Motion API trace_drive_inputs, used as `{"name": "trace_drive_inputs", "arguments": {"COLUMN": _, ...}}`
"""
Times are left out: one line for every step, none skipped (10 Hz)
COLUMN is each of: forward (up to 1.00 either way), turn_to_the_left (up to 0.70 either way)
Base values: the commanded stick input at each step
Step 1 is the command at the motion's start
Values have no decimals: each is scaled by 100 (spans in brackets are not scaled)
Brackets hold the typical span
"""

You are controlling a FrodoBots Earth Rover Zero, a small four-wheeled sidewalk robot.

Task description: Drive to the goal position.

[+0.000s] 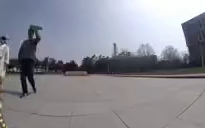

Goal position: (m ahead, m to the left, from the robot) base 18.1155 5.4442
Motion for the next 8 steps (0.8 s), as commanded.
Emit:
{"name": "trace_drive_inputs", "arguments": {"forward": 100, "turn_to_the_left": 0}}
{"name": "trace_drive_inputs", "arguments": {"forward": 100, "turn_to_the_left": 13}}
{"name": "trace_drive_inputs", "arguments": {"forward": 100, "turn_to_the_left": 28}}
{"name": "trace_drive_inputs", "arguments": {"forward": 100, "turn_to_the_left": 38}}
{"name": "trace_drive_inputs", "arguments": {"forward": 100, "turn_to_the_left": 39}}
{"name": "trace_drive_inputs", "arguments": {"forward": 100, "turn_to_the_left": 40}}
{"name": "trace_drive_inputs", "arguments": {"forward": 100, "turn_to_the_left": 40}}
{"name": "trace_drive_inputs", "arguments": {"forward": 100, "turn_to_the_left": 40}}
